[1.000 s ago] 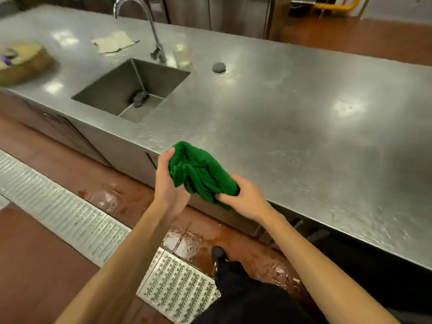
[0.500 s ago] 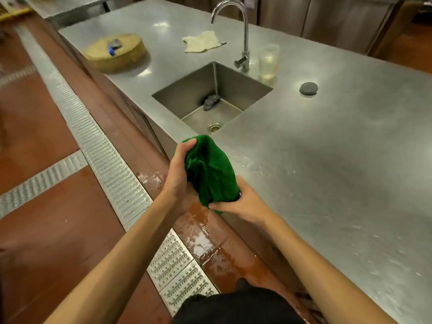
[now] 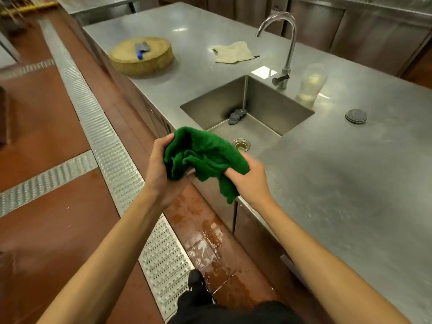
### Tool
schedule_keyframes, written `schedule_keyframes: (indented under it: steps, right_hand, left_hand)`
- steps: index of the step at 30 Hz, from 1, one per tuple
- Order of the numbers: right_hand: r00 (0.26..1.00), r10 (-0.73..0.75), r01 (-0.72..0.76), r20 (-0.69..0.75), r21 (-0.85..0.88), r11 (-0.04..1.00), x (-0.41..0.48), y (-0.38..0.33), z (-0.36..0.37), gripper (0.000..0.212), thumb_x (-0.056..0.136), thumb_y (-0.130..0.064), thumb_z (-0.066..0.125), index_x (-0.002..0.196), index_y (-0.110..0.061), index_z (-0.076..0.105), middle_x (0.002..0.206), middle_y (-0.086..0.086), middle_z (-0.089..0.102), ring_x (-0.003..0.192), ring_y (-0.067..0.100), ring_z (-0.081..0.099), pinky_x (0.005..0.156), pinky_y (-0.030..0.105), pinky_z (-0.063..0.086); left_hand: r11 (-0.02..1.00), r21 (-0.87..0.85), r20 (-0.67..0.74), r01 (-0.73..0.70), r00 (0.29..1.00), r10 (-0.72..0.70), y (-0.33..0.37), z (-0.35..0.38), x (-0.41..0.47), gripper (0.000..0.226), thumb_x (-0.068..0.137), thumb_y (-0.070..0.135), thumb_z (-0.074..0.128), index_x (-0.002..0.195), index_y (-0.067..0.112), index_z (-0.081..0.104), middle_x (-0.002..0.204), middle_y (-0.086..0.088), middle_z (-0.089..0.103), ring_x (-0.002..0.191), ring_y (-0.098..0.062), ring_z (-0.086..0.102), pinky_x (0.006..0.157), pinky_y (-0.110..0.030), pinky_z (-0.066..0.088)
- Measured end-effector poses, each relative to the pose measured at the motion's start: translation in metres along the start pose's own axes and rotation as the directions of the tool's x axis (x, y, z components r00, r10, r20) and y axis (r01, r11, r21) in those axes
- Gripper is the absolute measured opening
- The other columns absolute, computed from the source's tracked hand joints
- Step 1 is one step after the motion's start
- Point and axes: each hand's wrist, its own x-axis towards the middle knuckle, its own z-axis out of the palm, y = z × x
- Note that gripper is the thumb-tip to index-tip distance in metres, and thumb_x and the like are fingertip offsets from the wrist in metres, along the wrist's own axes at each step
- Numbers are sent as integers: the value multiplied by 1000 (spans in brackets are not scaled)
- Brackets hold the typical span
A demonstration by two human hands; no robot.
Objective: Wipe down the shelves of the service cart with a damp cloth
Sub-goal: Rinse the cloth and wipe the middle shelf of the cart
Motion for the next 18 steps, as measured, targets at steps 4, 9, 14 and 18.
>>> schedule_keyframes:
  steps: [4, 9, 14, 18]
  right_hand:
    - [996, -13, 18, -86, 56, 998, 47, -30, 35, 25, 81, 2, 60, 94, -18, 68, 77, -2, 68, 71, 11, 63, 67, 29, 54]
    - [987, -56, 72, -153, 102, 992, 101, -66, 76, 21, 84, 6, 58, 100, -6, 66, 80, -2, 65, 70, 4, 60, 66, 17, 49]
    - [976, -83, 100, -201, 77, 992, 145, -85, 105, 26, 83, 4, 61, 106, -8, 66, 90, 1, 69, 80, 6, 64, 72, 19, 52]
    - [958, -31, 69, -285, 126, 990, 180, -85, 115, 23, 84, 0, 61, 105, -9, 66, 89, 2, 68, 81, 10, 63, 75, 26, 54]
  left_hand:
    - [997, 71, 24, 41, 999, -42, 37, -43, 37, 31, 93, 37, 51, 106, 12, 64, 102, -16, 57, 93, -28, 57, 92, -48, 39]
    - [956, 282, -48, 78, 997, -67, 70, -89, 84, 48, 82, 27, 62, 124, 5, 64, 115, -18, 68, 96, -24, 69, 75, -34, 58]
    - [832, 551, -33, -70, 994, 105, 90, -112, 128, 49, 65, 18, 71, 113, 27, 72, 116, -4, 72, 115, -17, 65, 108, -47, 46]
    - [707, 665, 175, -239, 971, 164, 99, -100, 166, 72, 73, 21, 81, 138, 29, 51, 128, 10, 64, 118, -8, 61, 104, -41, 49]
